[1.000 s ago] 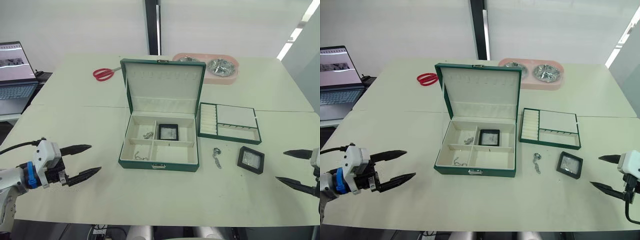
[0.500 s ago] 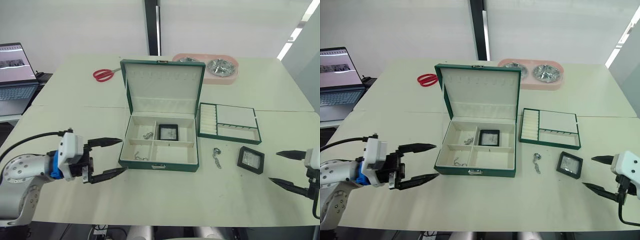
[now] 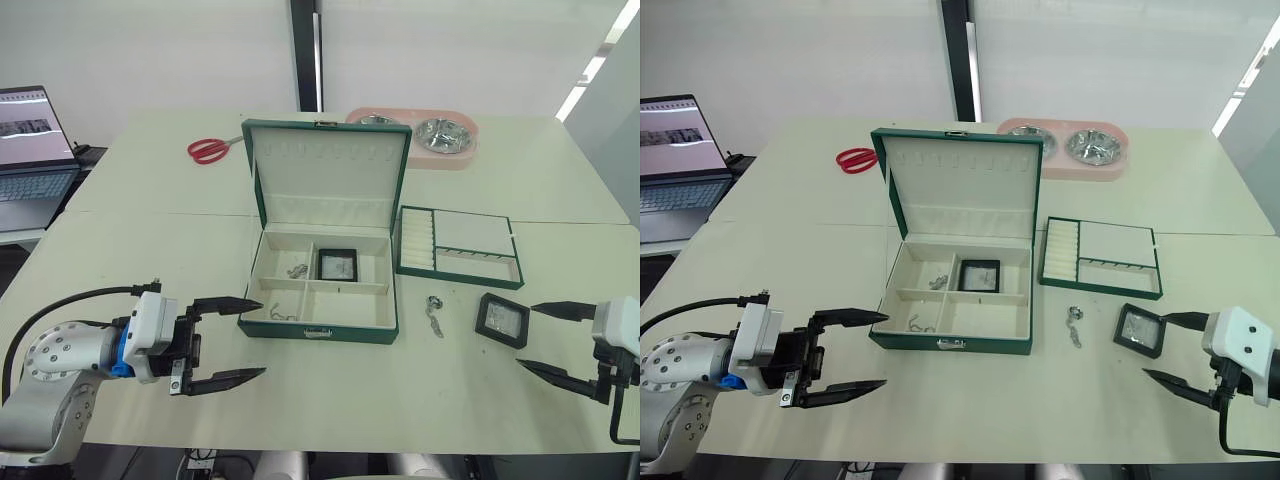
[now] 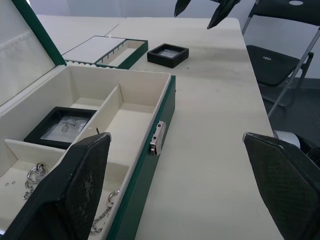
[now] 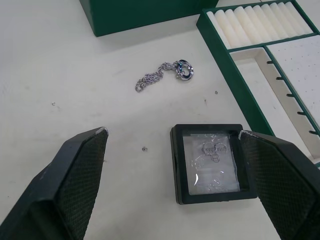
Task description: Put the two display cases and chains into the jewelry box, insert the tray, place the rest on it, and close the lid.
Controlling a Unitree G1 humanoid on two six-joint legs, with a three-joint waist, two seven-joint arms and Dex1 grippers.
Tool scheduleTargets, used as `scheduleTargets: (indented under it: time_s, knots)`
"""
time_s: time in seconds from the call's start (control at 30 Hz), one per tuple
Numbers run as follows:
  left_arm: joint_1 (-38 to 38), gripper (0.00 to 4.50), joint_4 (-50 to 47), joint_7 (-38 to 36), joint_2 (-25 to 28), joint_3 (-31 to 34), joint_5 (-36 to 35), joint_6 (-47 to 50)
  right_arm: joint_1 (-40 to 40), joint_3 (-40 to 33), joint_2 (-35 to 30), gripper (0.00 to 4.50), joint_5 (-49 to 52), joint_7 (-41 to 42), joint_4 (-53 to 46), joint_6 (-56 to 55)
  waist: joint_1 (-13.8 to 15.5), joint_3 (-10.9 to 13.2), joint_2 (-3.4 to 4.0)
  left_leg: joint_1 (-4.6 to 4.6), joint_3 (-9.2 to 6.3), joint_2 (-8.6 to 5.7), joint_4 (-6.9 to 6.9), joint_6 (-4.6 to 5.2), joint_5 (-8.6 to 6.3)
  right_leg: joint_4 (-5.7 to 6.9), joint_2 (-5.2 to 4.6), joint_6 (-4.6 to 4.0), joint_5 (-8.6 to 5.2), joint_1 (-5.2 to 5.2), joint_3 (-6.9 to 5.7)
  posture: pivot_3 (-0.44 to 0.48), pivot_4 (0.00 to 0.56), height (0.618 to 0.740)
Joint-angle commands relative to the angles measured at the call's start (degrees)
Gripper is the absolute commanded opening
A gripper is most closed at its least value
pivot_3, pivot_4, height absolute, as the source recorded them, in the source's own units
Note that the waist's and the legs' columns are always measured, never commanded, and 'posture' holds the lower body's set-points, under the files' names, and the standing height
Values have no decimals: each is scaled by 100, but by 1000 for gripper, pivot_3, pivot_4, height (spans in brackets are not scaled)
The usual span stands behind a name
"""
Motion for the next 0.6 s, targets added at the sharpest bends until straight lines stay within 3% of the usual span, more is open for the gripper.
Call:
scheduleTargets:
  time_s: [0.03, 0.4, 0.6]
  knots:
    - [109, 4364, -132, -86, -56, 50, -108, -167, -12, -90, -40, 4500, 213, 44, -214, 57, -3, -1, 1, 0, 0, 0, 0, 0, 0, 0, 0, 0, 0, 0, 0, 0, 150, 740]
    - [196, 4364, -3, -293, -117, 27, -161, -332, -307, 138, -141, 4500, 180, -113, -205, 188, -5, -4, 3, 2, 0, 0, 0, 1, 0, 0, 0, 0, 0, 1, 1, 0, 150, 740]
    - [22, 4364, -151, -423, -80, -157, -257, -225, -575, 709, -77, 4500, -112, -412, -34, 154, -6, -7, 4, 3, 1, 0, 0, 0, 0, 1, 0, 0, 0, 1, 1, 0, 150, 740]
